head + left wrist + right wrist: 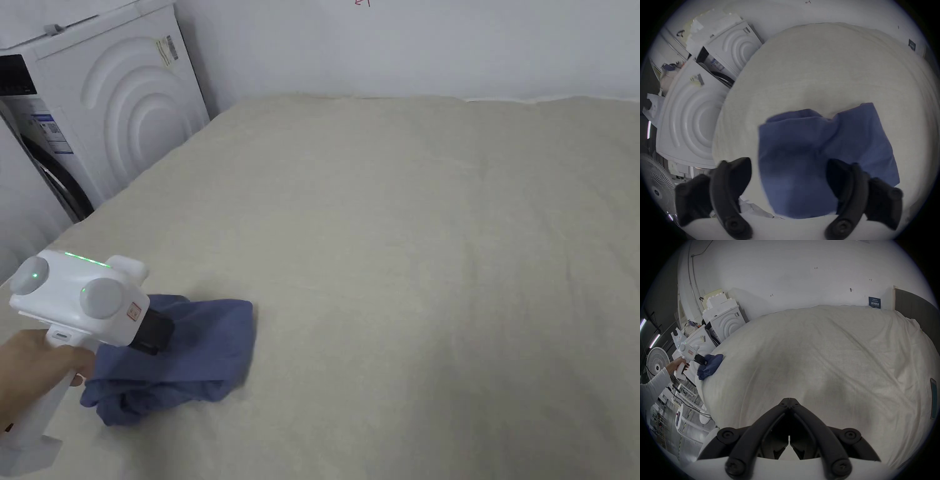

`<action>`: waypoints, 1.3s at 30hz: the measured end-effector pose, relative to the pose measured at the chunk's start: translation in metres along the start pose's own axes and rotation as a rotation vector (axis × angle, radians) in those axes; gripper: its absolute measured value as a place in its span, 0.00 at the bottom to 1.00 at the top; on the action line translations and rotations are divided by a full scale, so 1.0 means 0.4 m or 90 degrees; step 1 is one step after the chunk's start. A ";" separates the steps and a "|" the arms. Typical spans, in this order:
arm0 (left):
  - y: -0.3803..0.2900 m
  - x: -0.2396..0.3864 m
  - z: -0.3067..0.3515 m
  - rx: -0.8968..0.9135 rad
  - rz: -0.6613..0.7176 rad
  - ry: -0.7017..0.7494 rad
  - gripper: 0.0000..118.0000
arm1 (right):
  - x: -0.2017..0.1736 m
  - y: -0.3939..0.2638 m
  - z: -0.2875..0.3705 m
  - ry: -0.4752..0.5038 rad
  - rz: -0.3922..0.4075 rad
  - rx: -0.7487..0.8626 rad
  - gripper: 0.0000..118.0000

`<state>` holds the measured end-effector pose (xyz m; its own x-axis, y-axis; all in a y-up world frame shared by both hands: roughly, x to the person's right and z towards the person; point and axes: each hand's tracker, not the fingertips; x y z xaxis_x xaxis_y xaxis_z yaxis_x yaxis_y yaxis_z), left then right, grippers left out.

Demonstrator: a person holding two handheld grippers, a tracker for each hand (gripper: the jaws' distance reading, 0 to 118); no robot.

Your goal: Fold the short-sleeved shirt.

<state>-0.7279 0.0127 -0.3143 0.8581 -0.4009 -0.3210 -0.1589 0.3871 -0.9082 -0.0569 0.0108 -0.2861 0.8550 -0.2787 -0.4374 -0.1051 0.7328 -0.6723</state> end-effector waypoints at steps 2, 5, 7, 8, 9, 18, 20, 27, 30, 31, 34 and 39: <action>-0.015 -0.005 0.037 0.040 0.072 -0.023 0.86 | -0.009 0.003 0.005 0.008 -0.002 -0.003 0.00; -0.047 -0.031 0.131 0.123 0.164 -0.058 0.86 | 0.017 -0.008 0.014 0.012 0.018 0.003 0.00; -0.068 -0.027 0.190 0.137 0.193 -0.084 0.86 | -0.005 -0.004 0.021 0.011 0.029 0.007 0.00; -0.081 -0.018 0.219 0.135 0.187 -0.110 0.85 | -0.007 -0.003 0.025 0.012 0.027 0.012 0.00; -0.090 0.011 0.259 0.154 0.191 -0.124 0.82 | -0.008 0.000 0.037 0.017 0.021 0.024 0.00; -0.305 0.260 0.569 0.333 0.292 -0.149 0.00 | -0.053 0.017 0.192 -0.040 0.025 0.160 0.00; -0.348 0.332 0.635 0.401 0.272 -0.114 0.00 | -0.079 0.019 0.246 -0.067 0.056 0.205 0.00; -0.465 0.622 0.898 0.512 0.267 -0.173 0.00 | -0.086 0.000 0.374 -0.142 0.071 0.317 0.00; -0.482 0.691 0.969 0.586 0.197 -0.075 0.00 | -0.081 0.003 0.433 -0.175 0.095 0.358 0.00; -0.475 0.691 1.000 0.600 0.169 -0.110 0.00 | -0.076 0.001 0.451 -0.173 0.106 0.360 0.00; -0.487 0.688 1.063 0.643 0.205 -0.128 0.00 | -0.072 -0.002 0.510 -0.194 0.116 0.392 0.00; -0.490 0.685 1.145 0.684 0.197 -0.169 0.00 | -0.080 0.000 0.586 -0.206 0.111 0.443 0.00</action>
<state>-0.2382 0.2073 -0.1015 0.9509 -0.0270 -0.3083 0.0082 0.9980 -0.0620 0.0348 0.1650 -0.1322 0.9719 -0.0077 -0.2353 -0.0005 0.9994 -0.0349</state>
